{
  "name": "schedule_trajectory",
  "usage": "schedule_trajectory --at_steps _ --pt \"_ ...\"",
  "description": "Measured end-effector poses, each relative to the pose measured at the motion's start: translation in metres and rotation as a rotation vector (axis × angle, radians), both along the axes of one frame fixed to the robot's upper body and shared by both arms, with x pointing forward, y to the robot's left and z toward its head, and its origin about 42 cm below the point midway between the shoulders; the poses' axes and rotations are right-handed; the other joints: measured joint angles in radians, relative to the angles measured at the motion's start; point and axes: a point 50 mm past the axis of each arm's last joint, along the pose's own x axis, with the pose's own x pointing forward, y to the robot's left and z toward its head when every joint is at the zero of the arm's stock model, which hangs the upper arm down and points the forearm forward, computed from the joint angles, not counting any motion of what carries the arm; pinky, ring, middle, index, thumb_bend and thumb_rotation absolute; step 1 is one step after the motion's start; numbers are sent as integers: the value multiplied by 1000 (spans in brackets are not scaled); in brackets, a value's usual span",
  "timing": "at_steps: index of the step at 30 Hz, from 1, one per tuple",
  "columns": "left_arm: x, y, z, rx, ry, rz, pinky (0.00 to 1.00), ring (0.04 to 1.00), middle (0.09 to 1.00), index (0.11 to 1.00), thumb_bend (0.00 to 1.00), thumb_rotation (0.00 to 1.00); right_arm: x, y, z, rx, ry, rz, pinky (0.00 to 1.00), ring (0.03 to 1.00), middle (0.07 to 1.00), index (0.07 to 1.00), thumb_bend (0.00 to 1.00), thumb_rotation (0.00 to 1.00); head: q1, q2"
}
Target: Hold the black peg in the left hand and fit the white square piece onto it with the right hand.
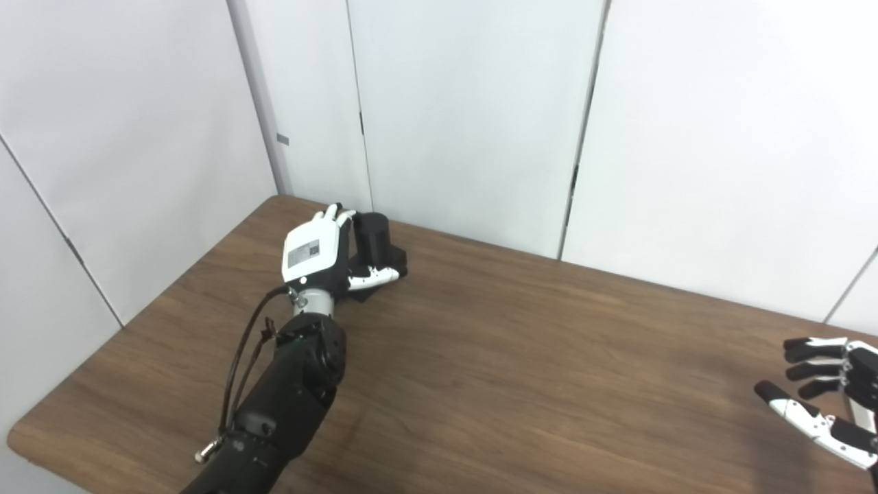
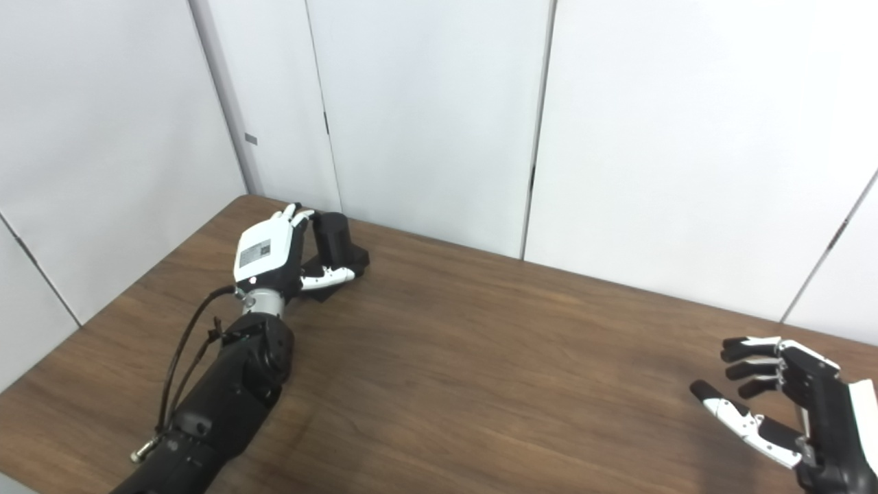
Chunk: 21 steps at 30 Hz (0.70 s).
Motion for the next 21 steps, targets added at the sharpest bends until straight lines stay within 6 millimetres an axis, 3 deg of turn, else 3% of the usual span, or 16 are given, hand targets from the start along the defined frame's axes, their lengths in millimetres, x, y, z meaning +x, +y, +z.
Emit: schedule_trajectory --at_steps 21 --pt "-1 -1 26 -61 -181 -122 777 950 962 852 980 460 5 3 1 -8 2 3 412 531 638 491 498 113 3 2"
